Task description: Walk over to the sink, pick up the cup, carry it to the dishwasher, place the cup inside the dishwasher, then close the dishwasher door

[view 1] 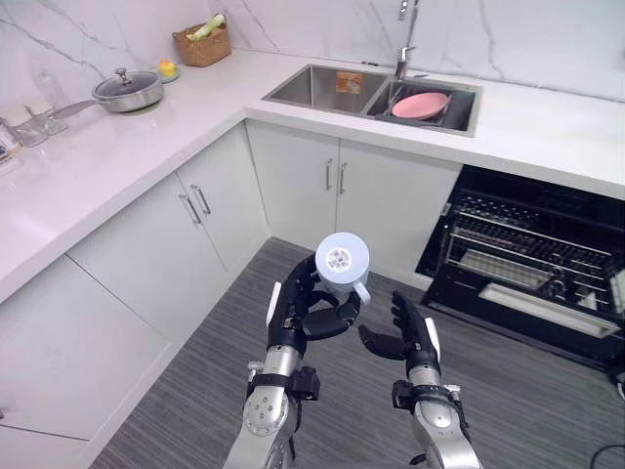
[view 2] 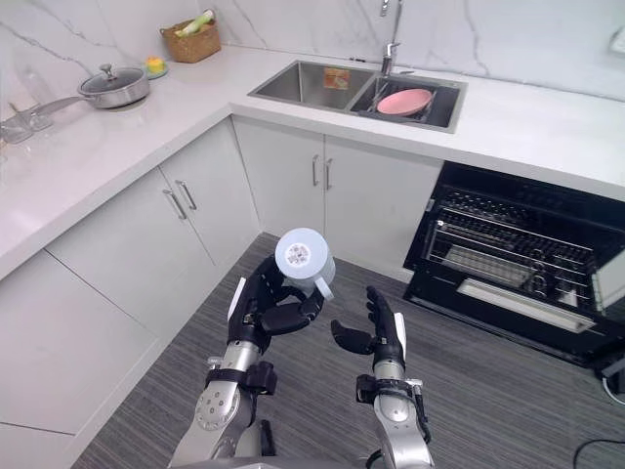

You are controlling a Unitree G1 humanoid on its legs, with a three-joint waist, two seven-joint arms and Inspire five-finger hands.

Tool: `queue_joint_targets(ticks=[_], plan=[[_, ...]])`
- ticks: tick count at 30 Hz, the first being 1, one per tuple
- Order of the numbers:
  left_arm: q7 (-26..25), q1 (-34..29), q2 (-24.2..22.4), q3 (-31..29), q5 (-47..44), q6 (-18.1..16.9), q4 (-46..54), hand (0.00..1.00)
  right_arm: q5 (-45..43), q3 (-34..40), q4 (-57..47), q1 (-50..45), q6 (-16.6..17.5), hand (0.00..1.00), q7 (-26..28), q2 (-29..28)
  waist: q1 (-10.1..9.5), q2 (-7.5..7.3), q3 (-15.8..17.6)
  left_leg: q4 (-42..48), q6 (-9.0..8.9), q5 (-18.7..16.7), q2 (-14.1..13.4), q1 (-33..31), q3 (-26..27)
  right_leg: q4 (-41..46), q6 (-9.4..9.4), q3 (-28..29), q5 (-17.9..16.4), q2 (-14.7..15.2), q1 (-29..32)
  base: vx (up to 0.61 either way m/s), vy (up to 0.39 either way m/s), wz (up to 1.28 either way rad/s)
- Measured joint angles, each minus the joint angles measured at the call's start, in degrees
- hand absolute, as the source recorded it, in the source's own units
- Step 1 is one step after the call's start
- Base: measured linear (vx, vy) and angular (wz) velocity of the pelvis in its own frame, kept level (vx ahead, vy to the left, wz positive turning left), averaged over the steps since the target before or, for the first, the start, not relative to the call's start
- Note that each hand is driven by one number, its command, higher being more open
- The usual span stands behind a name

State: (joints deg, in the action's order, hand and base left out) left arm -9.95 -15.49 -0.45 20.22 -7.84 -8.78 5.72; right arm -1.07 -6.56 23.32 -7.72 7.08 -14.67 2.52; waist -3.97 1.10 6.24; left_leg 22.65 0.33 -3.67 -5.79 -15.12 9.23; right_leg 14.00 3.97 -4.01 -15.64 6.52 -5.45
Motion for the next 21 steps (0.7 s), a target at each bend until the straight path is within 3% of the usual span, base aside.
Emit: queue_joint_targets(ticks=[2,3,4,5,6,7,8,9,11,12,14,16,17,18,19,21], plan=[[-0.71,0.66,0.83,-1.03,-0.01,0.15,-0.02,0.3,0.01,-0.02,1.06,0.21,-0.08,0.9,-0.14,-0.99,0.27,-1.84,0.46,2.46,2.13,-1.44,1.67,-1.24,0.53,-2.45,0.6,2.9,0.33,1.43,-0.87,0.31,0.272,0.05],[-1.27,0.57,1.45,-1.36,-0.01,0.35,-0.03,0.3,0.02,-0.02,1.48,0.39,-0.15,0.9,-0.05,-1.23,0.08,-2.07,0.4,4.68,2.78,-3.52,1.92,-1.6,1.24,-2.0,1.88,4.08,1.13,2.06,-0.87,0.35,0.318,-0.1],[-1.35,0.47,1.76,-1.39,-0.01,0.42,-0.03,0.3,0.03,-0.01,1.49,0.36,-0.15,0.9,-0.04,-1.3,0.08,-2.0,0.36,5.34,2.82,-4.8,1.95,-1.28,1.56,-0.75,1.97,4.63,1.17,2.15,-0.69,0.27,0.246,-0.37],[-1.36,0.38,2.11,-1.36,0.01,0.51,-0.03,0.3,0.04,0.02,1.53,0.4,-0.15,0.9,-0.03,-1.32,0.07,-1.78,0.31,5.3,2.74,-7.58,1.88,0.22,2.18,5.11,2.22,5.82,1.03,2.24,1.42,0.26,0.232,-0.45],[-1.35,0.43,2.52,-1.27,0.02,0.52,-0.02,0.3,0.05,0.07,1.52,0.49,-0.14,0.9,-0.04,-1.55,0.22,-2.15,0.37,4.3,2.72,-9.04,2.21,2.52,3.21,14.27,3.83,6.63,1.39,2.93,5.25,0.27,0.223,-0.39],[-1.35,0.43,2.55,-1.26,0.02,0.52,-0.02,0.3,0.05,0.07,1.53,0.49,-0.14,0.9,-0.04,-1.56,0.24,-2.19,0.37,4.18,2.76,-9.08,2.26,2.73,3.31,15.11,4.06,6.68,1.44,3.02,5.63,0.27,0.183,-0.49],[-1.35,0.27,3.65,-1.1,0.05,0.62,-0.03,0.3,0.08,0.06,1.54,0.52,-0.14,0.9,0.04,-1.96,0.76,-2.97,0.36,1.5,3.52,-10.18,3.47,7.21,5.16,29.28,6.52,6.75,2.41,4.75,11.91,0.28,0.141,-0.4],[-1.36,-0.01,4.06,-1.11,0.1,0.62,0.01,0.3,0.11,-0.01,1.55,0.5,-0.14,0.9,0.23,-2.21,1.79,-2.86,0.41,-0.16,4.13,-10.58,3.89,10.43,5.8,35.21,5.06,5.84,1.59,4.81,14.85,0.28,0.117,-0.41],[-1.4,-0.11,3.93,-0.97,0.12,0.59,0.25,0.3,0.15,-0.15,1.33,0.52,-0.14,0.9,0.49,-2.88,2.57,-2.81,0.43,-2.44,4.16,-11.62,3.81,14.2,7.03,37.52,2.43,2.18,0.08,4.14,19.25,0.29,0.057,-0.3],[-1.39,-0.1,3.91,-0.88,0.13,0.55,0.34,0.3,0.2,-0.9,0.93,0.59,-0.14,0.9,0.76,-2.96,2.47,-2.82,0.42,-3.57,3.92,-12.01,3.22,16.27,8.51,35.64,0.48,-0.04,-1.01,3.11,22.28,0.29,0.014,-0.43],[-1.41,-0.11,3.99,-0.64,0.12,0.56,0.39,0.3,0.21,-1.86,0.3,0.62,-0.12,0.9,1.01,-2.97,3.36,-2.3,0.56,-4.87,2.92,-12.68,2.36,18.58,9.33,29.56,-1.41,-3.89,-1.89,1.5,25.78,0.42,-0.041,-0.32],[-1.33,-0.02,3.92,-0.43,0.14,0.51,0.4,0.3,0.22,-2.36,0.1,0.74,-0.15,0.9,1.0,-2.57,3.65,-2.86,-0.01,-5.64,0.81,-13.44,1.63,20.47,10.45,16.67,-2.64,-5.01,2.01,-1.29,26.82,0.36,-0.046,-0.21],[-1.29,0.05,4.11,-0.37,0.24,0.49,0.3,0.3,0.27,-2.49,-0.43,0.61,-0.13,0.9,0.95,-2.4,3.93,-3.51,-0.29,-5.61,-0.5,-14.31,2.25,21.5,10.25,10.65,-4.67,-4.95,10.28,-1.95,26.54,0.43,-0.03,-0.15],[-1.24,0.36,3.12,-0.02,0.61,0.75,-1.54,0.3,0.27,-2.61,-0.67,0.55,-0.25,0.9,0.82,-1.43,4.67,-1.1,-0.56,-5.34,-1.6,-15.4,0.67,23.24,9.8,10.92,-6.25,-5.4,12.61,-3.41,25.19,0.63,-0.043,-0.17],[-1.16,0.33,2.46,0.03,1.17,0.98,-1.92,0.3,0.27,-2.56,-2.09,0.3,-0.3,0.9,0.79,-0.26,4.87,0.74,-0.96,-3.99,-1.84,-15.32,-0.89,23.11,8.3,9.76,-7.29,-5.67,11.75,-5.15,23.9,0.63,-0.043,-0.29],[-1.19,1.02,1.51,-0.21,1.16,1.0,-1.99,0.3,0.27,-2.33,-4.91,0.04,-0.35,0.9,0.79,0.46,4.8,1.53,-0.74,0.71,-3.64,-14.11,-2.7,22.14,7.34,8.26,-8.0,-5.57,11.2,-6.81,22.1,0.46,-0.064,-0.26]])
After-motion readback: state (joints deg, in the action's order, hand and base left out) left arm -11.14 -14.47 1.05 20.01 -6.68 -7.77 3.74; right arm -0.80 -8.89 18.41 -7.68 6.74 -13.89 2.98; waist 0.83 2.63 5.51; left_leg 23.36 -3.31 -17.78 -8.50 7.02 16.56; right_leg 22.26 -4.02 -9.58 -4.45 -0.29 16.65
